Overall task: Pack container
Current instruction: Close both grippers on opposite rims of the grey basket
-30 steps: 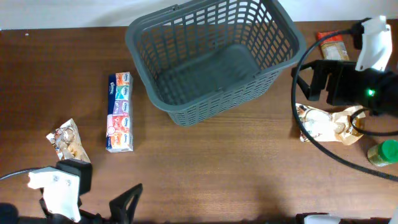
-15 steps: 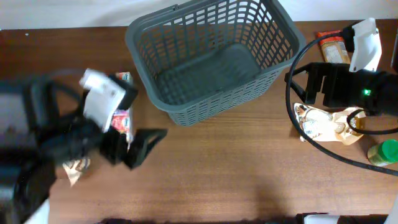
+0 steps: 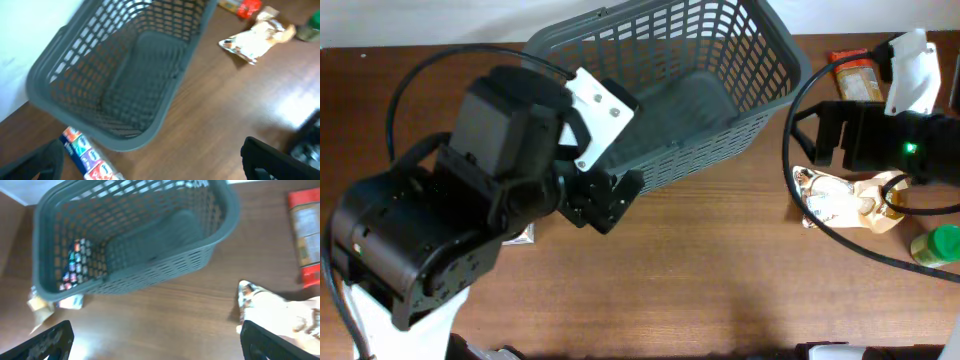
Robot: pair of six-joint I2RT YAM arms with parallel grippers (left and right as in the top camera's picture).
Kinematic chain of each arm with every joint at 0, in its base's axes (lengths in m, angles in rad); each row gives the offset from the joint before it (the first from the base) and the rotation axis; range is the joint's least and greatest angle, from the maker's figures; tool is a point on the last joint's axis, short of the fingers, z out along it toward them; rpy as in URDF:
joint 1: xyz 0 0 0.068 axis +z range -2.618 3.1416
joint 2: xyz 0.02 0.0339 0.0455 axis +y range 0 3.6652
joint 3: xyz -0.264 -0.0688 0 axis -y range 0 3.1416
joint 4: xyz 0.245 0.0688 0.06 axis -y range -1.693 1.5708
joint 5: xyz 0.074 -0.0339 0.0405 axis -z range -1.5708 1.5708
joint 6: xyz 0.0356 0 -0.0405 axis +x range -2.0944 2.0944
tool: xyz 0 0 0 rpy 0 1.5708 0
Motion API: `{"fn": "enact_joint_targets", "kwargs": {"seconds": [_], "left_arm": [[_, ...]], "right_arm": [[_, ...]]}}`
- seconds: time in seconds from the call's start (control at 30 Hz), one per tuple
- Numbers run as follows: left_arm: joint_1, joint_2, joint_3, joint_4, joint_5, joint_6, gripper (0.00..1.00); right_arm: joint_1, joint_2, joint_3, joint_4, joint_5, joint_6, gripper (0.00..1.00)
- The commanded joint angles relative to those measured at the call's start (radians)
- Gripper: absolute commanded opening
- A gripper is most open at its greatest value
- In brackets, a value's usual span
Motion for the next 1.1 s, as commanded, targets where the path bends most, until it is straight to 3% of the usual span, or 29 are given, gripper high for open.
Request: {"fn": "enact_joint_targets", "kwargs": {"seconds": [0.0,0.2,0.47,0.77,1.07], "left_arm": [[-0.026,-0.006,-0.002,-0.003,-0.135,-0.122,1.0],[-0.026,-0.006,-0.039,-0.003,-0.015,-0.141,0.99],[-0.047,-0.007,-0.206,-0.003,0.205,-0.141,1.0],[-0.17,-0.013,-0.315,-0.003,0.219,-0.148,1.0],[-0.191,-0.013,-0.315,-0.003,0.283,-0.148,0.99]], "right_arm": [[-0.003,0.002,0.015,0.047,0.112,0.017,0.99],[-0.003,0.04,0.015,0.158,0.107,0.018,0.99],[-0.003,0.201,0.015,0.211,-0.076,0.016,0.99],[-0.003,0.263,0.014,0.218,-0.083,0.017,0.99],[-0.003,0.264,0.014,0.227,-0.053,0.017,0.99]]}}
